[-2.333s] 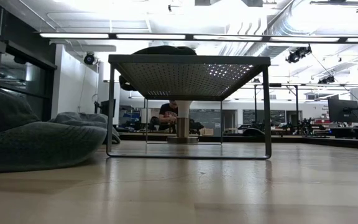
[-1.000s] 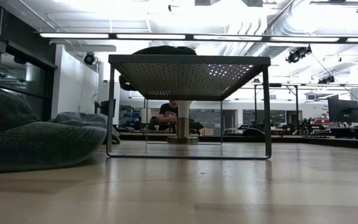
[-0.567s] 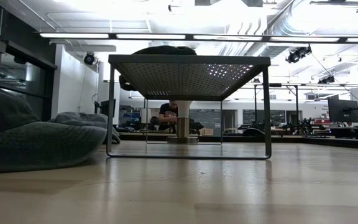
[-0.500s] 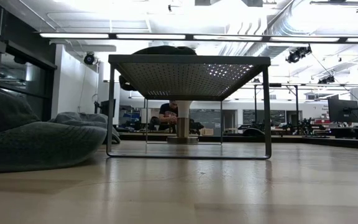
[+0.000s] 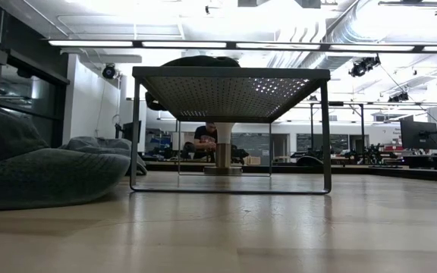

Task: Pick & Place hat
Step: Put the bottom gray cap on the shelf

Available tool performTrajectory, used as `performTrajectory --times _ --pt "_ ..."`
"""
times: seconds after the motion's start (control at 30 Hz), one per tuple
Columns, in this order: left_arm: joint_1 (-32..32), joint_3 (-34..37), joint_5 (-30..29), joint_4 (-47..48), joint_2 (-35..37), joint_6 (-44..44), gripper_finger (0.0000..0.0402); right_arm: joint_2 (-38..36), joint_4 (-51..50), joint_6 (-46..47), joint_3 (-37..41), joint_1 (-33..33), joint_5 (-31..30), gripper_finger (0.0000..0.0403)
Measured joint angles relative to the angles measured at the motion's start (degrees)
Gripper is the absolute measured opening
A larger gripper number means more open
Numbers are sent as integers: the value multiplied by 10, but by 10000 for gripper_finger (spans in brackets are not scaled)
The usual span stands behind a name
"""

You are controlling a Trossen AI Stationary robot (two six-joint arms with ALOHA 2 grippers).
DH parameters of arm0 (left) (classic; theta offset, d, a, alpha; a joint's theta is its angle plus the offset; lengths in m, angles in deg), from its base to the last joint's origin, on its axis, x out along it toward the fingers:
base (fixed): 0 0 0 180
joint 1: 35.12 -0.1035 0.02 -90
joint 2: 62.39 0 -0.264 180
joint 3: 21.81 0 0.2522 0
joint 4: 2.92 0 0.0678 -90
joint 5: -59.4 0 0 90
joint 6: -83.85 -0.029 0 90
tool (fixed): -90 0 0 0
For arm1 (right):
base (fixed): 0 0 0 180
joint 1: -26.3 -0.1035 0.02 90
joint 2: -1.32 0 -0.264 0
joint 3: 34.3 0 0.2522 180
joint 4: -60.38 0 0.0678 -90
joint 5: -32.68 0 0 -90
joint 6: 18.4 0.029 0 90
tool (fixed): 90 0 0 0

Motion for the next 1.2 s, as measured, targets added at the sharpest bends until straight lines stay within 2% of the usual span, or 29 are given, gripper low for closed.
performTrajectory --times 0.1,0.27,0.4,0.6,0.73,0.9,1.1,1.2 --pt "0 0 -38 14 0 2 21 6 -52 86 0 -10 -79 177" --pt "0 0 -79 3 0 -19 21 20 -79 225 20 -28 -109 177" --pt "-1 -6 -80 -5 1 -61 21 14 -78 268 61 -42 -166 177" --pt "-5 -45 -81 83 24 -143 21 2 -73 302 100 -66 -291 177" --pt "-19 -92 -61 144 27 -181 21 1 -61 355 125 -87 -313 177" --pt "-36 -159 -33 235 27 -236 21 4 50 413 217 -110 -340 177" --pt "-54 -239 -13 361 26 -286 21 3 308 422 351 -133 -400 177" --pt "-54 -270 -12 407 28 -303 21 3 432 409 407 -137 -401 177"
